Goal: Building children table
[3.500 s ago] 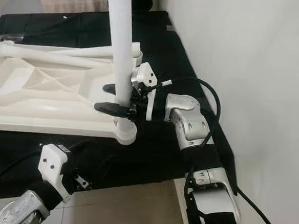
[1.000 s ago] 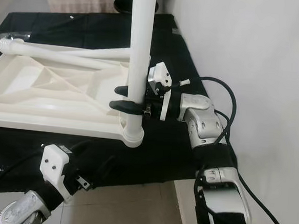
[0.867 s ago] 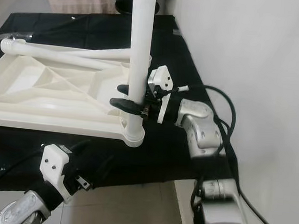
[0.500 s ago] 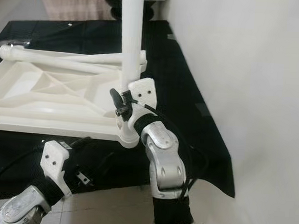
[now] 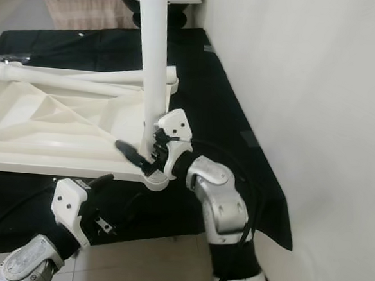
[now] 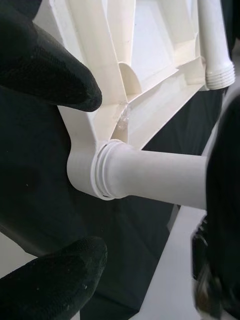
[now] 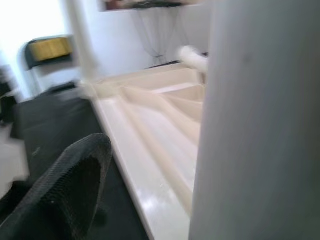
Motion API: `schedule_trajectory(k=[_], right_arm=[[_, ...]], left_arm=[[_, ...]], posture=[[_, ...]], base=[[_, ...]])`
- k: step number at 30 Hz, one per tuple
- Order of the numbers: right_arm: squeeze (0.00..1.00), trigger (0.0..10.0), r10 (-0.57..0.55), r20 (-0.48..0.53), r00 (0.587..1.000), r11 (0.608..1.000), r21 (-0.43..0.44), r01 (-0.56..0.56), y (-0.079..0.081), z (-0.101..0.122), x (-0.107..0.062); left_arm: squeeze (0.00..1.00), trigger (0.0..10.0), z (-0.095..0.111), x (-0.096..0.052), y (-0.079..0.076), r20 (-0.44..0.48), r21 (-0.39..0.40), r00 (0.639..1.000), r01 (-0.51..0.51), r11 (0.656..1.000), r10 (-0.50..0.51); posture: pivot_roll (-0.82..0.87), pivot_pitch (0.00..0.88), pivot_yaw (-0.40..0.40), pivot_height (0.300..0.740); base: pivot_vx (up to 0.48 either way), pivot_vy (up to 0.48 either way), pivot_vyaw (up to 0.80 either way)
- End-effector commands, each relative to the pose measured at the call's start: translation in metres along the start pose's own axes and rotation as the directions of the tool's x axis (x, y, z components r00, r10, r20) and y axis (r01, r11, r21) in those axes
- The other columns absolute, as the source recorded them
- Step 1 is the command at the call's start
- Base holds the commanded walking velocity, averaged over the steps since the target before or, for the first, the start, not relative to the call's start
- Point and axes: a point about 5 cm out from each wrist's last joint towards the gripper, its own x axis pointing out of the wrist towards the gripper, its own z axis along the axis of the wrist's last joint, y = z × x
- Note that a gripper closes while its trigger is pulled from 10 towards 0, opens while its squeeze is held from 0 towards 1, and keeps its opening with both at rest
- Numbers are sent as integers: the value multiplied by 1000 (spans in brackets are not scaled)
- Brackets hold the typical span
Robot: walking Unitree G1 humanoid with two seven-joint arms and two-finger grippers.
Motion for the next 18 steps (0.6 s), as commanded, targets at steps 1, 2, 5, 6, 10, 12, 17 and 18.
schedule_trajectory(k=[1,2,5,6,10,12,17,18], right_arm=[[0,10000,142,20,990,990,-4,-142,9,0,7],[0,10000,195,14,981,981,-4,-195,8,0,5],[0,10000,215,8,977,977,-5,-215,4,0,4],[0,10000,227,10,974,974,-3,-227,-3,3,4],[0,10000,259,55,964,966,7,-260,-21,16,4],[0,10000,268,60,961,963,7,-269,-23,18,3],[0,5882,330,51,942,944,-7,-330,-34,21,-2],[0,5882,330,51,942,944,-7,-330,-34,21,-2]], left_arm=[[0,10000,-3,-3,-1,-14,1,1000,-3,1000,3],[0,10000,-2,-3,-1,-14,1,1000,-3,1000,3],[0,10000,-2,-4,-2,-15,0,1000,-3,1000,3],[0,10000,-2,-5,-3,-16,0,1000,-4,1000,4],[0,10000,-1,-10,-6,-24,-4,1000,-2,1000,2],[0,10000,-1,-11,-7,-25,-5,1000,-2,1000,1],[0,10000,-1,-14,-10,-35,-13,999,10,1000,-10],[0,10000,-1,-14,-10,-35,-13,999,10,1000,-10]], posture=[[39,156,-22,740],[39,156,-22,740],[50,164,-22,740],[52,166,-23,740],[65,177,-22,740],[65,177,-22,740],[69,186,-18,740],[69,186,-18,740]], base=[[0,0,0],[0,0,0],[0,0,0],[0,0,0],[0,0,0],[0,0,0],[0,0,0],[0,0,0]])
